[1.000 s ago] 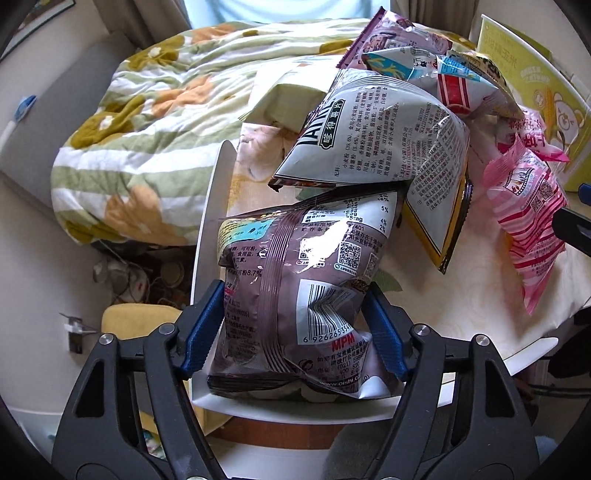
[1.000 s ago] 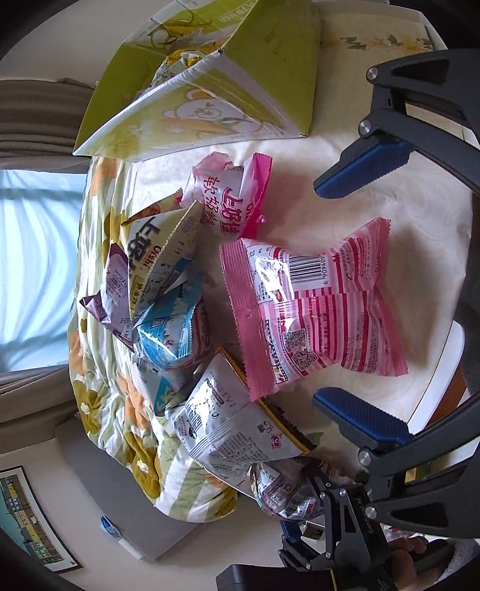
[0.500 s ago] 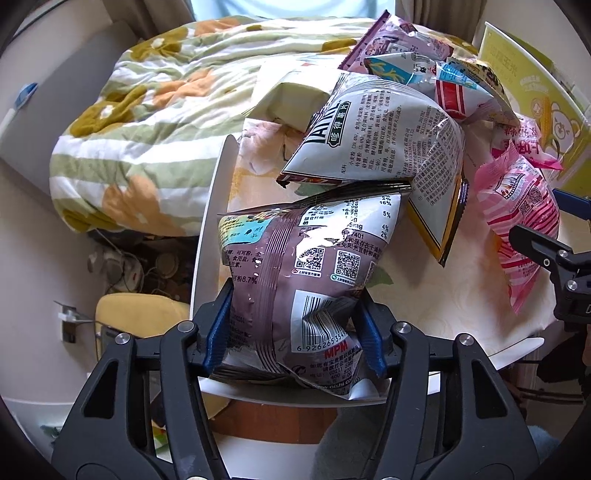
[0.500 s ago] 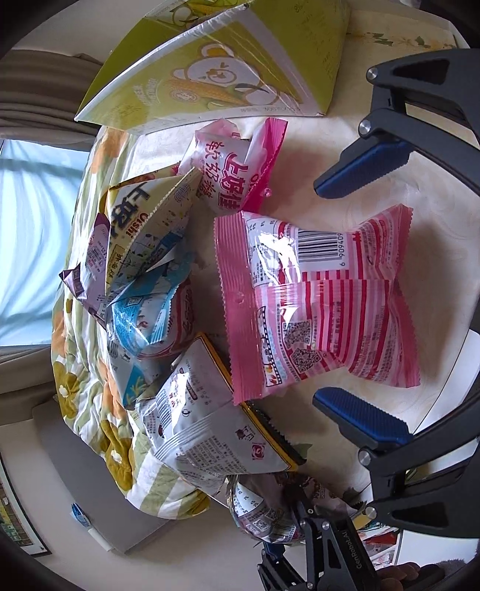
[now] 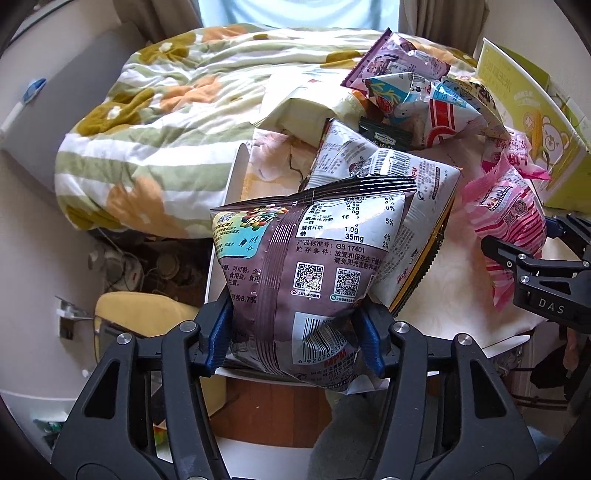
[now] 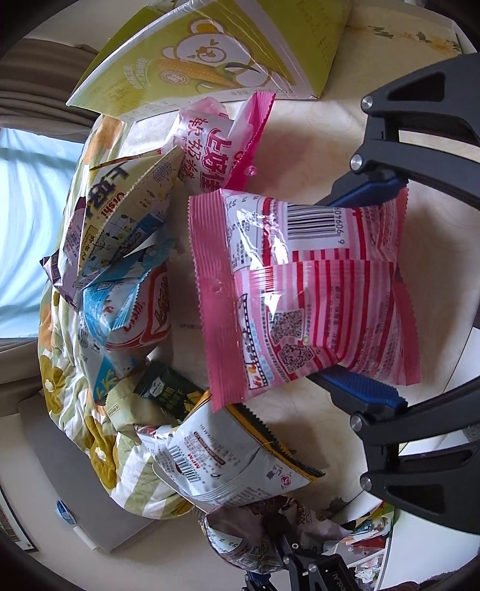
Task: Organize snacks
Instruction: 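Carry both bags into the yellow box and open both tools to release them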
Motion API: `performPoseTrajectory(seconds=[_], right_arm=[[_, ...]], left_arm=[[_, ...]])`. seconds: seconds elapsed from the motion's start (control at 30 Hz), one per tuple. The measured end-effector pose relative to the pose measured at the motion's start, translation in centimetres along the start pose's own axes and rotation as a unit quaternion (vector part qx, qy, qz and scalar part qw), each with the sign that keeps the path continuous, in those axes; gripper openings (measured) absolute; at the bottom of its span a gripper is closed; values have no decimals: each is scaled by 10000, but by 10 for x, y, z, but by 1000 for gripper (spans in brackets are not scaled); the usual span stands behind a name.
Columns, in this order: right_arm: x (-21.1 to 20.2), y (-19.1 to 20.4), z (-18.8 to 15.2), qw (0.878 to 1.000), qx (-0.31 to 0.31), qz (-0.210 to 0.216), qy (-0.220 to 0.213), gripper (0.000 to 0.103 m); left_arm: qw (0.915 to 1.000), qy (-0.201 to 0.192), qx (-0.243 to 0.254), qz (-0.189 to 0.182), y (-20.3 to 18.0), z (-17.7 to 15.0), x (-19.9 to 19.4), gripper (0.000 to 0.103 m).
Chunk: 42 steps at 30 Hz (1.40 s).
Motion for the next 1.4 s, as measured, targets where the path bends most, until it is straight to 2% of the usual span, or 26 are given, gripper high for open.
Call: performPoseTrajectory(seconds=[0.43,0.6,0.8,0.93,1.1,1.4], right_arm=[[-48,-13,2,9980,419,-188,-428,65],[-88,-26,7,9948,688,-306,-686,65],[-140,-51,23,9883,991,-458,-1065,65],[-167,-80,34,9832,1126,-610,-1299,65],[-192,-130,52,9762,1239,-772,-1602,65],[-213,-239,65,9674,1448,-934,-1854,65]], left_arm=[[9987,-442,19,-245,-4,15,-40,53],[9950,-818,104,-554,-16,40,-72,53],[9851,-1370,415,-955,-50,88,-104,53],[9781,-1617,512,-1203,-86,123,-120,53],[9698,-1847,705,-1430,-149,166,-129,53],[9644,-1673,1032,-1771,-291,218,-109,53]])
Point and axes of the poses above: each gripper's, at about its wrist camera, not at the fingertips, and x roughly the way its jaws point, y to its left, z to its top, the point moved 3 cm from there along x, roughly the way its jaws point, and after that the axes turned 7 degrees about -y, right-handed, at the moved point
